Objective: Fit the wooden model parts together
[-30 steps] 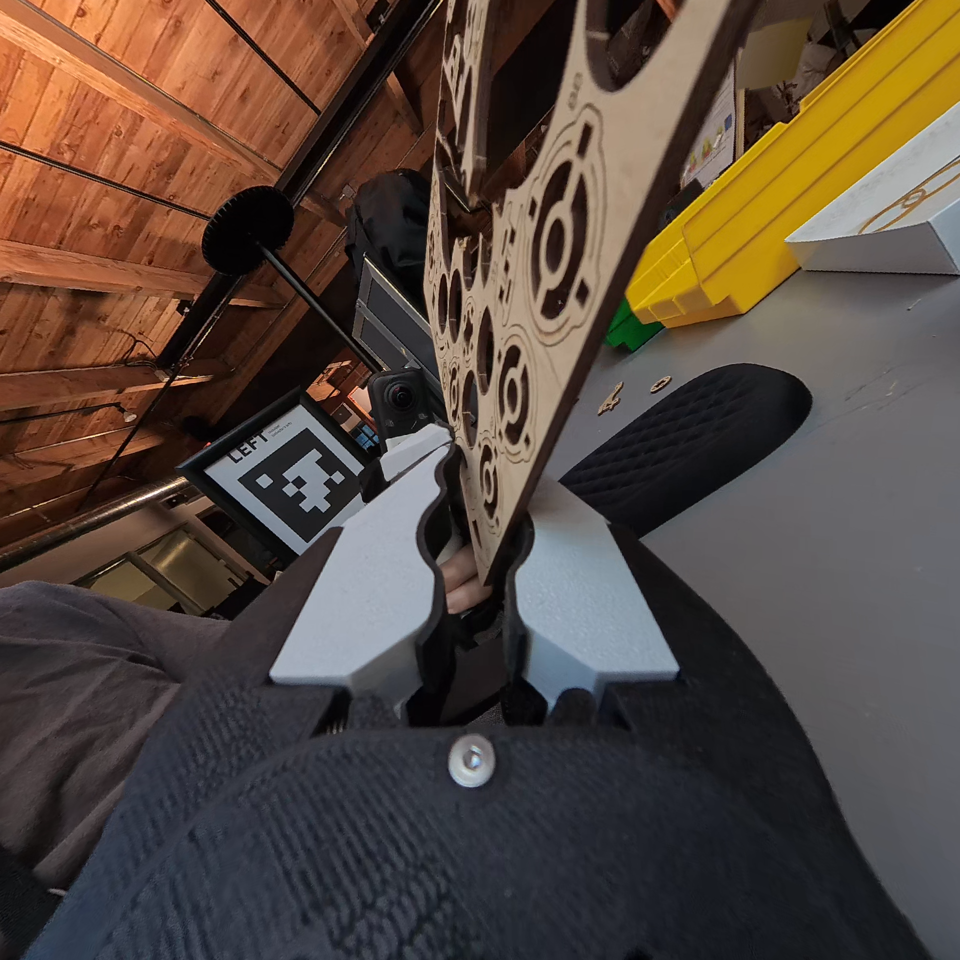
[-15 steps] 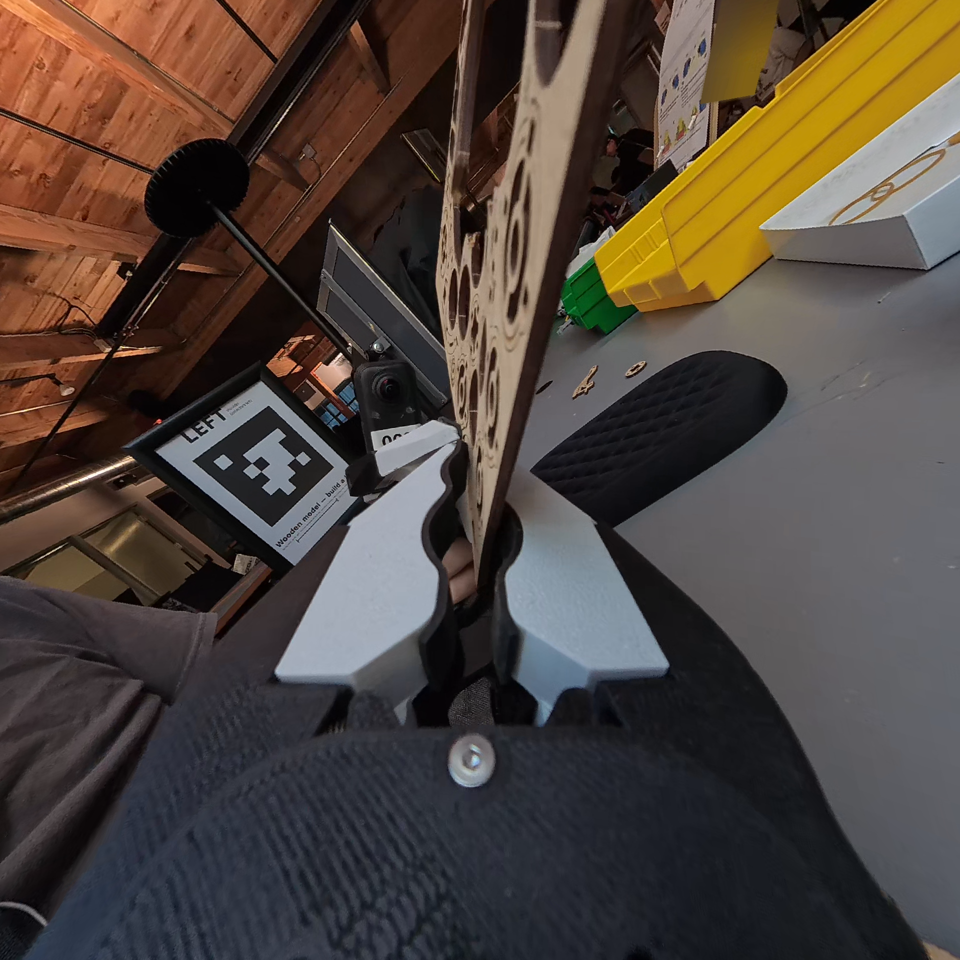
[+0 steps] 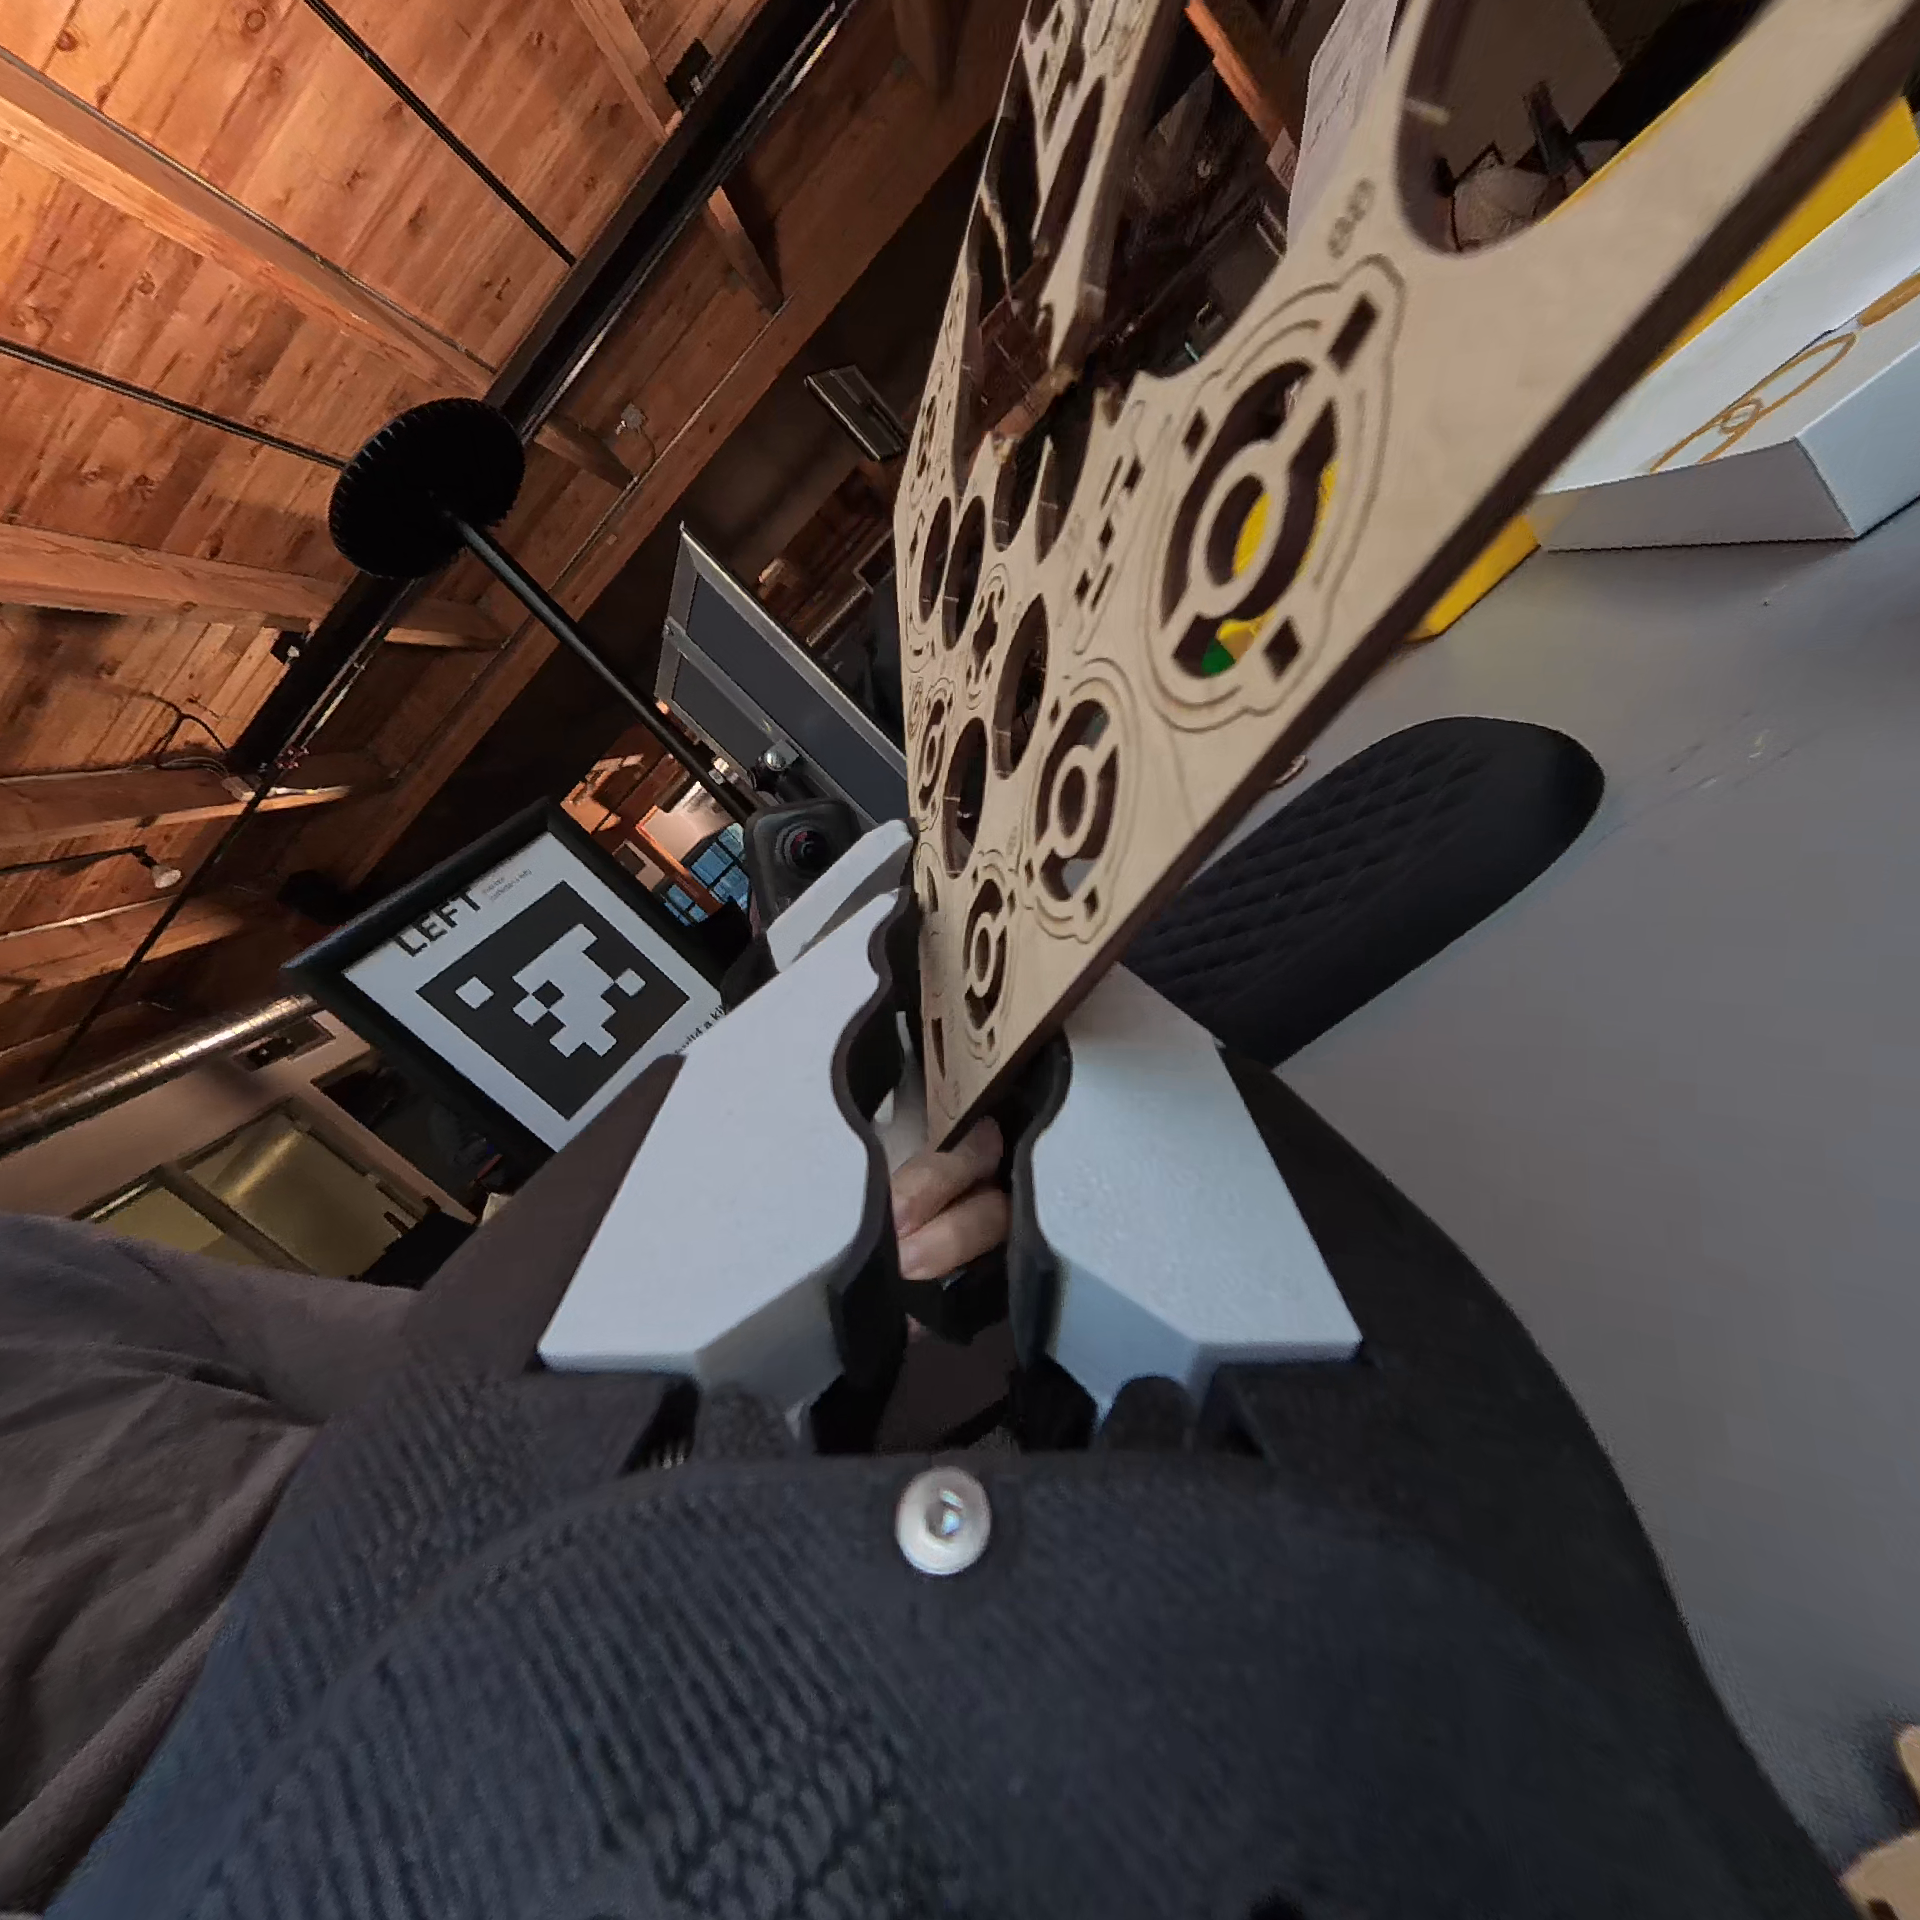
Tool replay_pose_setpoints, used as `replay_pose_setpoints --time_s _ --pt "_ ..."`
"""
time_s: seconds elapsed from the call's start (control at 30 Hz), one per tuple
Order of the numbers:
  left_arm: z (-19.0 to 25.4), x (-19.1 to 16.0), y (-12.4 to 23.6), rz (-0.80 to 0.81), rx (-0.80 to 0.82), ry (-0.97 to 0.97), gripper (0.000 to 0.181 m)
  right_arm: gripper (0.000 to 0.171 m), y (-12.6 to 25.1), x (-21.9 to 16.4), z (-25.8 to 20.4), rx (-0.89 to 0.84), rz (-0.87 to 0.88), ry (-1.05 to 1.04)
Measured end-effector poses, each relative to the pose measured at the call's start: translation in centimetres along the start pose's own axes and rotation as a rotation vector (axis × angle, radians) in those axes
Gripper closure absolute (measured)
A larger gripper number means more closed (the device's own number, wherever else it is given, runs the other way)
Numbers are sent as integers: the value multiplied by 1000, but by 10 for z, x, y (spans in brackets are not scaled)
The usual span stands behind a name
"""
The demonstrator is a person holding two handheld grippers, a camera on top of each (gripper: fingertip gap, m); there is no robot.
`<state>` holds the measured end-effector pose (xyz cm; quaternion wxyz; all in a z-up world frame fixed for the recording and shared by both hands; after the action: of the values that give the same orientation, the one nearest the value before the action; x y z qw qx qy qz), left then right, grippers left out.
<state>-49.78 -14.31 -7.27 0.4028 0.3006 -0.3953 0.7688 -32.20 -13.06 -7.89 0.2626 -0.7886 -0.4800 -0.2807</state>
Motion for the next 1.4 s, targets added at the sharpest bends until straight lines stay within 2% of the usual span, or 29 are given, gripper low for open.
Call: replay_pose_setpoints --time_s 0.07,0.17,0.33,0.43,0.47,0.6,0.63,0.7,0.8,0.87,1.0,1.1,1.27,1.33,1.4 --pt "2 -1 -1 30 -3 -6 181 160 0 -3 -3 26 48 -42" --pt "3 -1 -1 43 1 -21 181 161 0 -2 -1 36 24 -49" --pt "3 8 7 105 1 -24 181 165 14 12 5 47 92 -65" --pt "3 7 7 109 13 -37 181 160 14 19 7 64 49 -75" --pt "4 6 6 109 14 -44 181 168 13 20 6 67 41 -66" --pt "6 5 6 62 -37 -64 180 171 16 32 5 141 -50 -68" --pt "5 6 5 37 -60 -53 176 171 17 36 4 152 -87 -49" --pt "3 8 4 -3 -109 11 155 170 17 44 3 150 -173 -5" --pt "0 10 -1 -50 -192 116 149 170 17 55 -2 156 -284 51" --pt "-3 9 -4 -68 -215 159 153 171 16 61 -5 157 -357 82" --pt "-7 2 -11 -152 -244 195 178 170 14 68 -6 122 -474 137" --pt "-10 0 -13 -186 -218 219 181 170 13 72 -3 101 -517 146" --pt "-13 0 -15 -157 -192 249 181 170 10 76 1 94 -498 136" --pt "-14 1 -15 -112 -168 253 181 169 8 76 3 83 -414 101" --pt "-15 4 -13 -61 -131 238 181 140 10 74 3 86 -256 23"
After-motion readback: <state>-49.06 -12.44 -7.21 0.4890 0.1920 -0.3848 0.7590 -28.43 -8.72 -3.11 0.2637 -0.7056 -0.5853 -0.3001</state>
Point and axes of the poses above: each gripper's, where its closed fingertips meet, y back along the fingers, x out of its top, z = x × y across the jaws, the point moved 10 cm from there along y, back along the fingers, and after that the axes turned 7 degrees about -x, right-handed, at the moved point
